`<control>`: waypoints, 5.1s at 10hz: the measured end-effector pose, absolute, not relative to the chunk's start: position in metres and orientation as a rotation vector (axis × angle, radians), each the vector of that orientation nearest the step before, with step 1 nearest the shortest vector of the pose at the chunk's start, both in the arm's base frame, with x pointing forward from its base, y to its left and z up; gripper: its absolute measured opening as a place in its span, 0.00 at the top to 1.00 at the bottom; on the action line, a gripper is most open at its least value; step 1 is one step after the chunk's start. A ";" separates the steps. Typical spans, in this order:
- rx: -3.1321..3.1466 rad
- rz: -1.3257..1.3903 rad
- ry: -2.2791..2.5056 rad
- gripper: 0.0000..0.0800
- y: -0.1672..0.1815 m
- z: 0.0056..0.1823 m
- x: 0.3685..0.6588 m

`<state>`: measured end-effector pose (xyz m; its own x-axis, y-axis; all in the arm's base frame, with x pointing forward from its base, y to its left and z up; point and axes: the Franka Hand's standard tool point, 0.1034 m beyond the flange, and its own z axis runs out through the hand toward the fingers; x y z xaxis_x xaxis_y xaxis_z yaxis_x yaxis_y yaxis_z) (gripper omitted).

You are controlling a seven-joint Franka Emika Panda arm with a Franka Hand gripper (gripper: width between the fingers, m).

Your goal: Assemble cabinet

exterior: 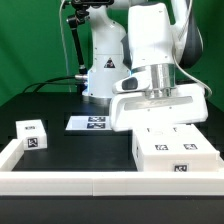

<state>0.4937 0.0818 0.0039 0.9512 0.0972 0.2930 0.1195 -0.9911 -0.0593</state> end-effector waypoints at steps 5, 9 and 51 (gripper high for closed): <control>-3.033 -0.401 -0.229 1.00 0.074 0.062 0.504; -3.027 -0.376 -0.244 1.00 0.077 0.099 0.518; -3.065 -0.153 -0.388 0.01 -0.054 0.091 0.470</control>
Offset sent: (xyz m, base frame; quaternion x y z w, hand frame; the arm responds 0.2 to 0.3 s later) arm 0.0004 -0.0042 0.0465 0.0042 -0.0265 -0.0098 0.9996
